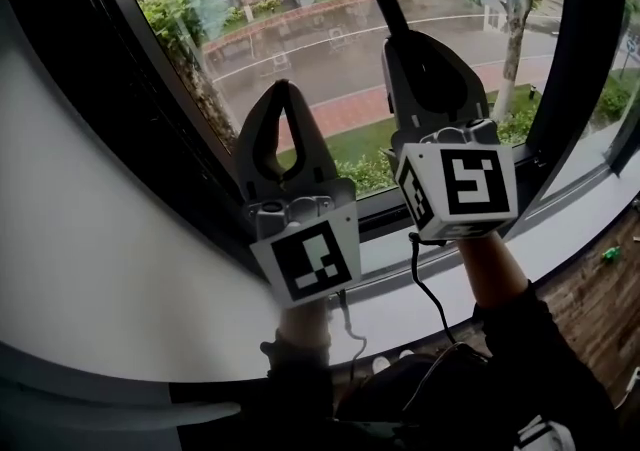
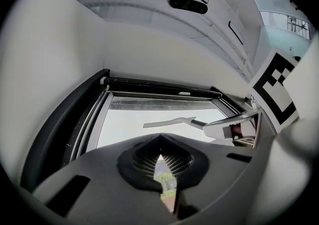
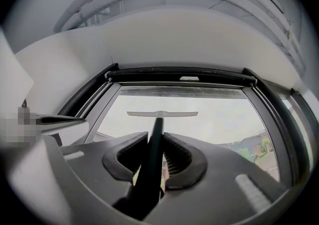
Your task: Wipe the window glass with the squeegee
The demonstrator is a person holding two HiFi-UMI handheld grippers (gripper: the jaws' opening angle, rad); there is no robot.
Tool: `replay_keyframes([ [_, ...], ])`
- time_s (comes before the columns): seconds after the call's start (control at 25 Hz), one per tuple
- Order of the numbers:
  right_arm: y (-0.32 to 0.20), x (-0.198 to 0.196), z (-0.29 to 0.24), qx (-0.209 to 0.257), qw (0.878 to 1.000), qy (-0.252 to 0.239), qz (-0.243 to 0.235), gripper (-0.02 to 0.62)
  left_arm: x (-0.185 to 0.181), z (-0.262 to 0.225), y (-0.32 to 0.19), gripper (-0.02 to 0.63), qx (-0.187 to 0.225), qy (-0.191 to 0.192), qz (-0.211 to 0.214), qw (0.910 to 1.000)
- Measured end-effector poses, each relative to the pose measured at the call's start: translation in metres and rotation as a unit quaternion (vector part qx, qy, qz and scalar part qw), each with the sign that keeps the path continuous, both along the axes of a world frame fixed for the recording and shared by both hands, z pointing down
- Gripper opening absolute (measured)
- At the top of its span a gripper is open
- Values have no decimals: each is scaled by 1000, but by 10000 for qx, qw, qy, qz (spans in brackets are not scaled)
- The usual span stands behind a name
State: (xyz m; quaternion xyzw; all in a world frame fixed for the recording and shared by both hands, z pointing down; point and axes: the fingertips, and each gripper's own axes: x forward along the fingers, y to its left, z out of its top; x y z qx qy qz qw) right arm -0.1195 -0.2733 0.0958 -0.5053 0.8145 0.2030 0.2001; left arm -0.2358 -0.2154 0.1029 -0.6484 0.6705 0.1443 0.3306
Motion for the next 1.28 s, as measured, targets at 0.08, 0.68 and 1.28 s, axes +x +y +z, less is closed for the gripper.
replay_keyframes([
  [0.08, 1, 2, 7, -46, 10000, 5, -1, 95, 0, 5, 0, 0, -44, 21, 0, 10000],
  [0.68, 9, 8, 76, -553, 9983, 166, 12, 95, -2, 58, 0, 0, -437, 173, -117, 9988],
  [1.28, 16, 21, 155, -1246, 9912, 446, 17, 95, 3, 103, 8, 0, -816, 189, -159, 9964],
])
